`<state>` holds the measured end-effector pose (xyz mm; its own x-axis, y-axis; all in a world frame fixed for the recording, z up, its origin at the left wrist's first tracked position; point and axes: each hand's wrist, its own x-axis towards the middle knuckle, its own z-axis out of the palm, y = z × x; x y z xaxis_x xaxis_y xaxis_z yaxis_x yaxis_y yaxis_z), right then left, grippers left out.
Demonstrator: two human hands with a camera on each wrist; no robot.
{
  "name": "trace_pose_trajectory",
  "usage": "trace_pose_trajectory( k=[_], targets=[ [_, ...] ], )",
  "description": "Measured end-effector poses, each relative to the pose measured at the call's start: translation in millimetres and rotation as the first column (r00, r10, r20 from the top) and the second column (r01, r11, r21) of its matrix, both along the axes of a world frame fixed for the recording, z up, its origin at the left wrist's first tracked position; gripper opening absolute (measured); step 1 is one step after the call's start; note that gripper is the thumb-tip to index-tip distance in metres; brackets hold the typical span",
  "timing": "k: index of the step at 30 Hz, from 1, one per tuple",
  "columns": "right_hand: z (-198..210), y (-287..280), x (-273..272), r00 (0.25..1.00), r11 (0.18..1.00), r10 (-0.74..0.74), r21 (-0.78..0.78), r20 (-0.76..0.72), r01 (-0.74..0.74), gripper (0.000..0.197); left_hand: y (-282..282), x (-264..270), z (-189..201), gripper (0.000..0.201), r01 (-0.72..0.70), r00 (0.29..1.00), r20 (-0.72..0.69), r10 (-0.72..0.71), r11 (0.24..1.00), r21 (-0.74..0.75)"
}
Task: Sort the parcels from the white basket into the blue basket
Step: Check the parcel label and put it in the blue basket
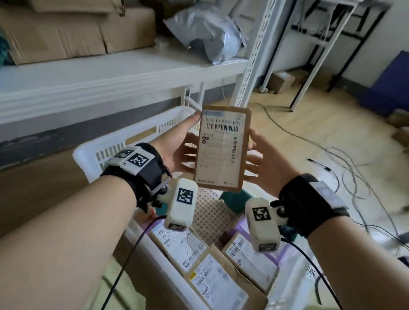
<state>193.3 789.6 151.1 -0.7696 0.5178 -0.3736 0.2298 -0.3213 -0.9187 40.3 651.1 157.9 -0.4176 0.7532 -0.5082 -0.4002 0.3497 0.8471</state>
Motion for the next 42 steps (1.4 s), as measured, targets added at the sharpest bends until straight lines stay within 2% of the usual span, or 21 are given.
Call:
trace_pose_trajectory(
  k=[4,10,20,36,42],
  targets=[
    [-8,-1,12,0.999,0.999,-0.043,-0.003,-0.027,0.043,0.041,4,12,1,0.063,0.036,0.999,0.013,-0.036,0.999,-0.015],
    [-17,2,5,0.998,0.998,-0.059,-0.025,-0.037,0.058,0.042,5,13,-1,0.063,0.027,0.999,-0.032,-0.028,0.999,-0.029],
    [-29,11,-13,0.995,0.994,-0.100,-0.044,-0.015,0.099,0.039,10,9,-5,0.066,0.004,1.000,0.001,-0.004,0.998,-0.057],
    [-33,16,-10,0.995,0.994,-0.099,-0.046,-0.011,0.099,0.038,17,5,-10,0.065,0.009,1.000,0.018,-0.008,0.997,-0.079],
    [-31,12,-11,0.996,0.996,-0.086,-0.002,0.004,0.086,0.034,16,3,-15,0.063,-0.004,0.999,0.042,0.007,0.997,-0.071]
  ],
)
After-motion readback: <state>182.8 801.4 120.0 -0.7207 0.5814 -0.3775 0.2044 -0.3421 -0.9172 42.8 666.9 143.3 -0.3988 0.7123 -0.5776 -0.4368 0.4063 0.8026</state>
